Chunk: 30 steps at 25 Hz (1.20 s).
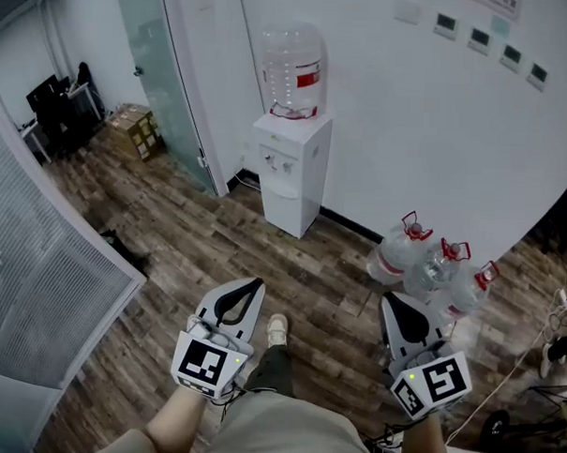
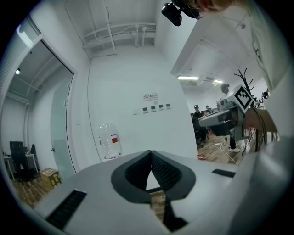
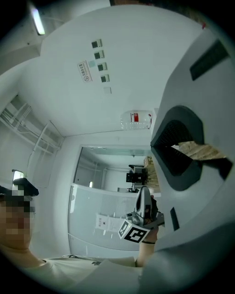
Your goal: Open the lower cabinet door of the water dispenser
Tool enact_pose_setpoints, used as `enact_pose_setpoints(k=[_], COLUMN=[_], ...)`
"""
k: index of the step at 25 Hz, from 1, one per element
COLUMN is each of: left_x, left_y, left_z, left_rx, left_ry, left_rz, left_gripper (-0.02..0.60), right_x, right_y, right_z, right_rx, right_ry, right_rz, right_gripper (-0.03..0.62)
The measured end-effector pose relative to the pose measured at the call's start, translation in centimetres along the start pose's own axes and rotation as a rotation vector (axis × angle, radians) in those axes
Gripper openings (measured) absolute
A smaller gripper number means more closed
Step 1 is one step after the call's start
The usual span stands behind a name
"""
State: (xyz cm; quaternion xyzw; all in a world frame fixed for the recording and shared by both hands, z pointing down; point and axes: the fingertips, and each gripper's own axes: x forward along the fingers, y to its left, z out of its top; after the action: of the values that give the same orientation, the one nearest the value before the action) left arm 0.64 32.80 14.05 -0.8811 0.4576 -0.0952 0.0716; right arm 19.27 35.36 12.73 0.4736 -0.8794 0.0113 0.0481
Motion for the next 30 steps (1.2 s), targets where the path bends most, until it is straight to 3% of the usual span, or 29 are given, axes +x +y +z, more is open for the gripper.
enact_pose_setpoints(k=[7,16,19,25,30], left_x=[7.6,18.2,21.8,27.0,29.6], left_y=[8.3,20.1,23.5,28.4,30.6], left_z=[-1.2,-1.5,-1.9,-3.7,-4.6], left_rx=[-0.020,-0.076,-0.057,-0.047,-0.113], left_ry=[0.026,0.008,0.014,0.051,0.066], left_rz=[-0.017,-0.053,-0.070,-0.087,-0.085], left_gripper=[0.006,0.006,0.006,0.006,0.006], right_x=[9.9,25.0,29.6,36.6,39.7], right_y=[-3.9,-8.4,-10.2,-13.0,-15.4], right_z=[1.6,3.7,3.9,4.1,3.8], right_rx=[0.011,0.009,0.015,0.029,0.032], right_ry=[-0.010,0.053,0.068,0.071,0.081], right_rz=[-0.032,-0.027,-0.037,-0.049,-0.061], right_gripper=[0.006,0.006,0.006,0.006,0.006])
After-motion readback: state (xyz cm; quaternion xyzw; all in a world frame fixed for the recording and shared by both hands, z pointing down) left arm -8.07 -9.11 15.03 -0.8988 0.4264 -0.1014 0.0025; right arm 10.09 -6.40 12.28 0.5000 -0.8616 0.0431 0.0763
